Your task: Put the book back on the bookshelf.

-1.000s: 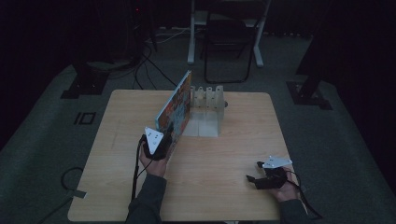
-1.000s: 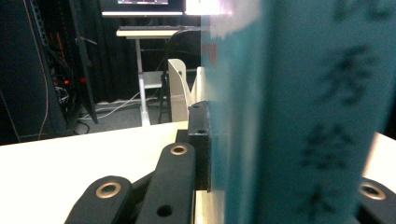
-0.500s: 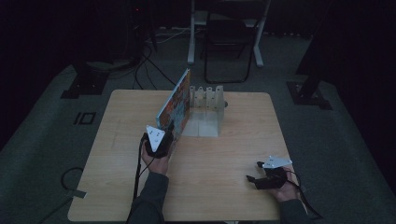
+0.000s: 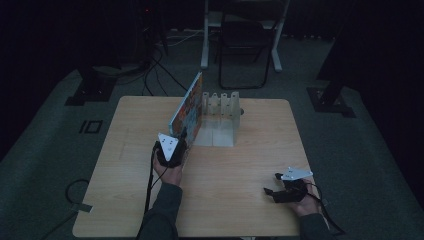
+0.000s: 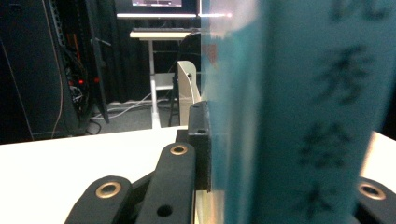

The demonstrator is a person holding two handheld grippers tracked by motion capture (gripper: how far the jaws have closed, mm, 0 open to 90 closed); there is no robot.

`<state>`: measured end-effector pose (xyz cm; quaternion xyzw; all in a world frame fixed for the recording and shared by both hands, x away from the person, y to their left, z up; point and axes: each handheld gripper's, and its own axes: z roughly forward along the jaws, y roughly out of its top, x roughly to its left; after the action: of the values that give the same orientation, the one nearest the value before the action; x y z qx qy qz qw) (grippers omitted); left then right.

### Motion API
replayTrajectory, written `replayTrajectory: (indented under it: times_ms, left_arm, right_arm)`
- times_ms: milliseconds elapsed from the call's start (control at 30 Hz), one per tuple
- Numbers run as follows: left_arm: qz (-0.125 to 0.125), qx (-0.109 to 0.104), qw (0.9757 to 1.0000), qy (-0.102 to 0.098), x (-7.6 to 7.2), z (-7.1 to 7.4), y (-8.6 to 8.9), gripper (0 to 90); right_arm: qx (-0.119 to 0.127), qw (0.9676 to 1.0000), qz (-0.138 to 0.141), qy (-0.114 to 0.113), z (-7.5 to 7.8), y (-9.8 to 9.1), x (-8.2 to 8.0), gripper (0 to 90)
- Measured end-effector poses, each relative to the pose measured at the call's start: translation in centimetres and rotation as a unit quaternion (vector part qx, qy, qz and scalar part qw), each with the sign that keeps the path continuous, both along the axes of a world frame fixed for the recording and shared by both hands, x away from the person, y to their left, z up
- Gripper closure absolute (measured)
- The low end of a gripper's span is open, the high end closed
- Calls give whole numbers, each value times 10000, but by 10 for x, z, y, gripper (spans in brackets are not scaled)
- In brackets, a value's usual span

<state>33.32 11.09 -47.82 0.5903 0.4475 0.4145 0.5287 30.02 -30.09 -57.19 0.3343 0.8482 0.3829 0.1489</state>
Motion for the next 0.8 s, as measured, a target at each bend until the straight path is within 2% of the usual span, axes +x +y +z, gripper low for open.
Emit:
replayTrajectory:
  times_ms: [800]
  left_arm:
    - [116,38,9999,-49,7,-2,-6,811]
  right_arm:
    - [-2,10000,7,-3,0,0,0,202]
